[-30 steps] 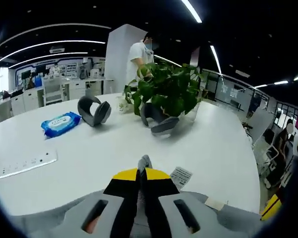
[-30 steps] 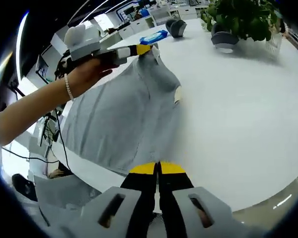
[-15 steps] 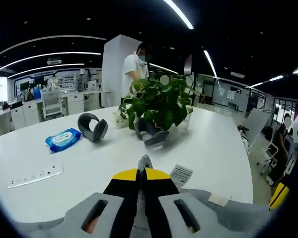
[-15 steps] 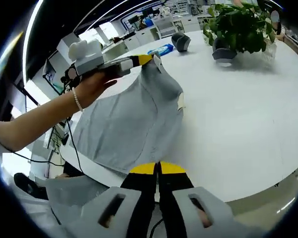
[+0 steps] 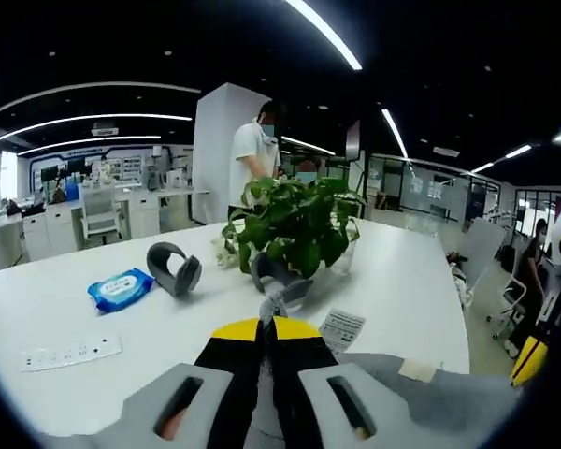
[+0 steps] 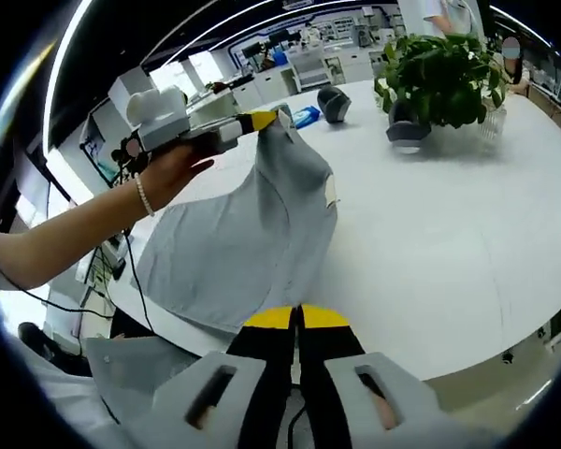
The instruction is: Fold the towel on the table until its edges align and the towel forms a compact rectangular stack.
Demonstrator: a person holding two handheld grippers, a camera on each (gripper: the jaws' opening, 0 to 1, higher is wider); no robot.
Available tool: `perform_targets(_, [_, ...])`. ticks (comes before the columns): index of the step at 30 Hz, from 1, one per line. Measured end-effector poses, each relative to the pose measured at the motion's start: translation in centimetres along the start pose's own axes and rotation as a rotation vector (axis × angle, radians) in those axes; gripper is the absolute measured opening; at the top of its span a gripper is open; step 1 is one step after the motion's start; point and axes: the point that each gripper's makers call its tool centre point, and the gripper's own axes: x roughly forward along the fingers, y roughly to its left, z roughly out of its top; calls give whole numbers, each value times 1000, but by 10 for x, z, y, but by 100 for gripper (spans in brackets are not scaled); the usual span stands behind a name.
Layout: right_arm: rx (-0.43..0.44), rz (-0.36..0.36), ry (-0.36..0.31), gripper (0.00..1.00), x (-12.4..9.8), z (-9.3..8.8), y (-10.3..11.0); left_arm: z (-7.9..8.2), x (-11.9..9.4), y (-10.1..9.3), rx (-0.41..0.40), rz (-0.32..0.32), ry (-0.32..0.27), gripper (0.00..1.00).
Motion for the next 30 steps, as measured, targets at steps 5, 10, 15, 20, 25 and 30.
perform_targets(5, [-8, -20, -30, 0, -14, 12, -9, 13, 3, -3, 12, 0, -25, 3])
perform_targets(10, [-18, -38, -57, 0, -27, 22, -14, 25, 1, -4, -6, -3, -51, 3])
perform_targets(15, [-30, -49, -77, 0, -35, 27, -14, 41, -3, -2, -27, -6, -84, 3])
perform_targets(20, [-18, 23, -105, 0, -42, 35, 8, 51, -10, 5, -16, 4, -103, 3])
perform_targets(25, [-75, 51, -122, 0, -45, 44, 33, 56, -23, 21, -14, 21, -105, 3])
perform_targets(30, [-124, 103, -142, 0, -46, 56, 65, 62, -36, 42, -22, 52, -118, 3])
